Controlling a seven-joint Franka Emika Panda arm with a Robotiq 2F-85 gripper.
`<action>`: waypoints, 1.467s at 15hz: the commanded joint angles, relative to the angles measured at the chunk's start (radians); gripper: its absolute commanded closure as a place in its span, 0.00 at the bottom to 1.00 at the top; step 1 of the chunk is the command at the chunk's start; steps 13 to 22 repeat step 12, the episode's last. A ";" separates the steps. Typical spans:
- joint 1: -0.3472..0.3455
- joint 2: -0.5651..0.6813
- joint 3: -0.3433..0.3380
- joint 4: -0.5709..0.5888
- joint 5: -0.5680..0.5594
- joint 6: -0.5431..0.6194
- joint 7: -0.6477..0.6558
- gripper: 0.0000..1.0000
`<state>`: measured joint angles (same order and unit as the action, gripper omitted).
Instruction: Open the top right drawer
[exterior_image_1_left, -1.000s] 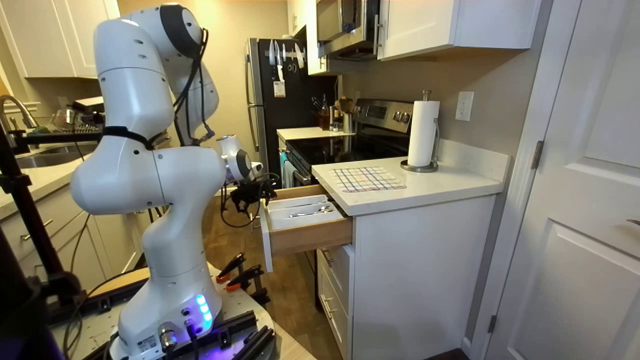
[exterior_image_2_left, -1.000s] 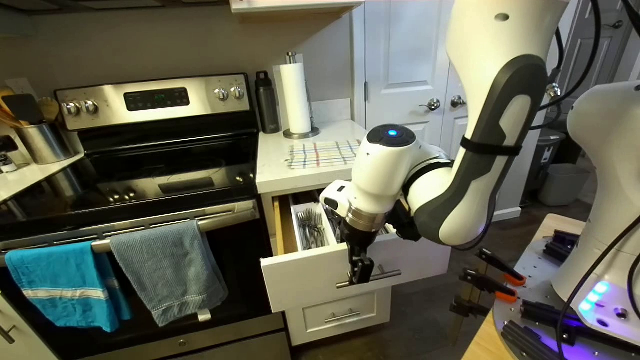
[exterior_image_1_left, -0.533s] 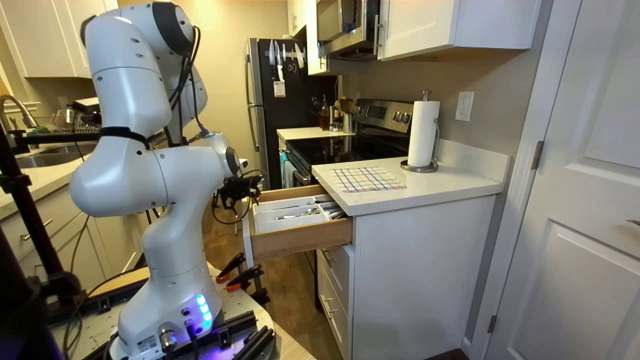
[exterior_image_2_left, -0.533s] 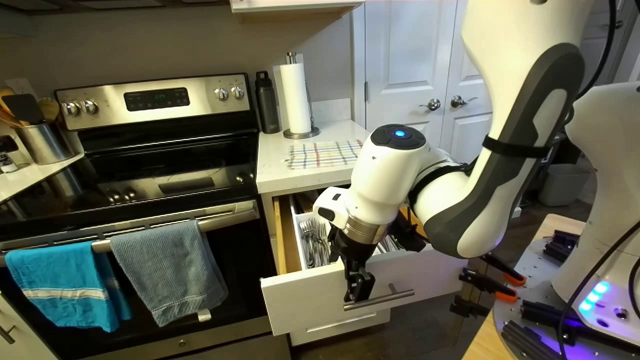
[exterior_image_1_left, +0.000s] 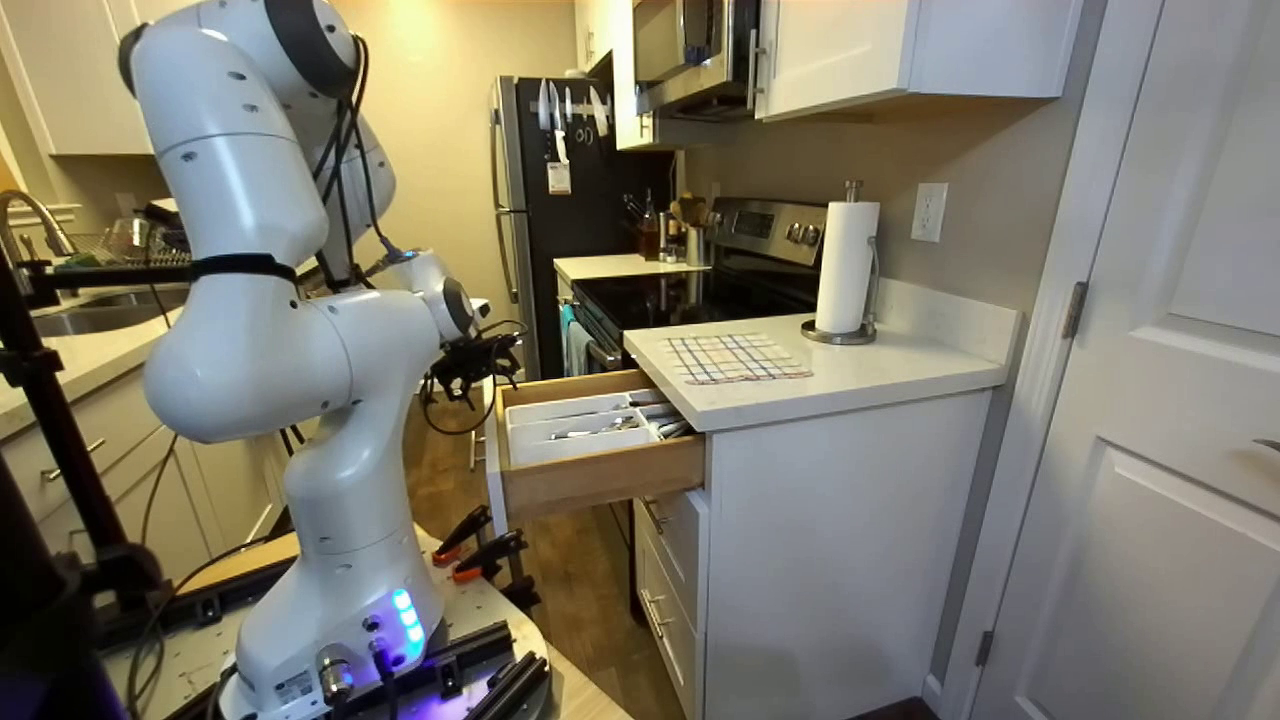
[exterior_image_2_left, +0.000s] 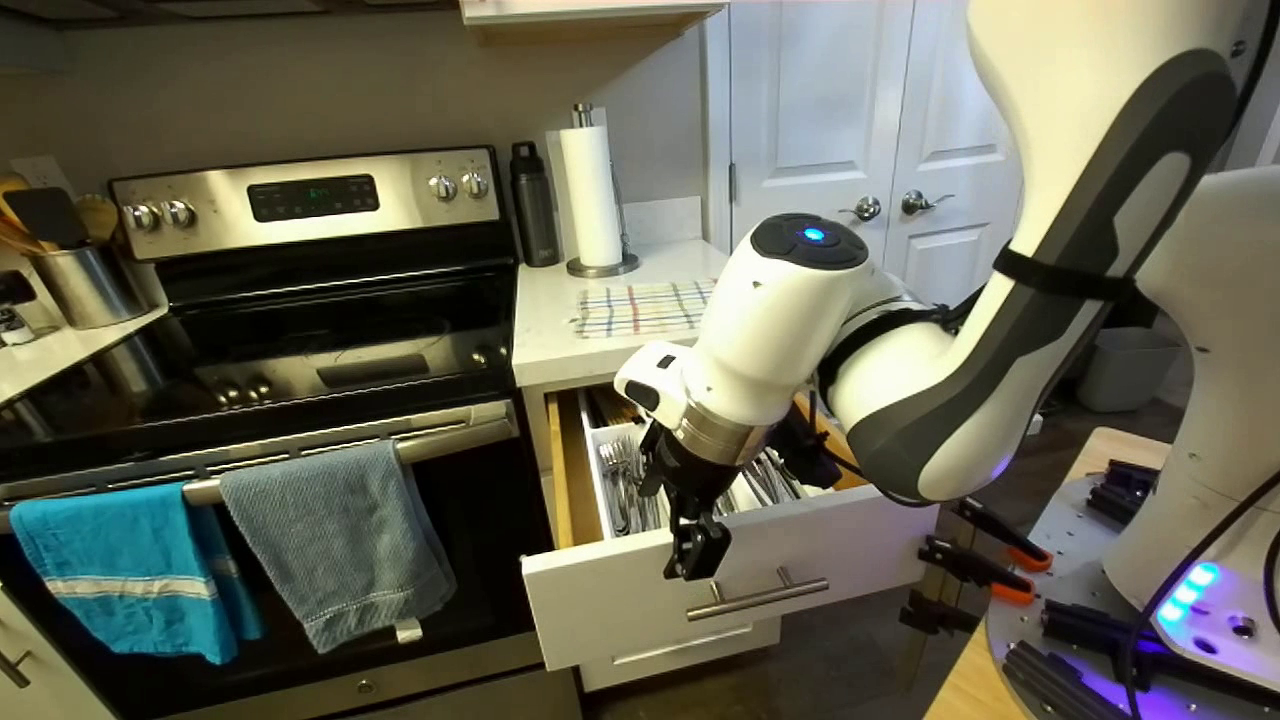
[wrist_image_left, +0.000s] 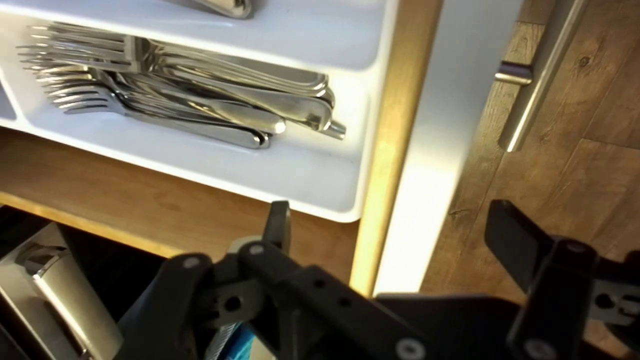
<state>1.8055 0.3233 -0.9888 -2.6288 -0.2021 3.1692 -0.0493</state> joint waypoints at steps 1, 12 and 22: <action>0.134 0.030 -0.130 -0.020 0.022 0.017 0.063 0.00; 0.204 0.034 -0.204 -0.008 0.011 0.000 0.099 0.00; 0.204 0.034 -0.204 -0.008 0.011 0.000 0.099 0.00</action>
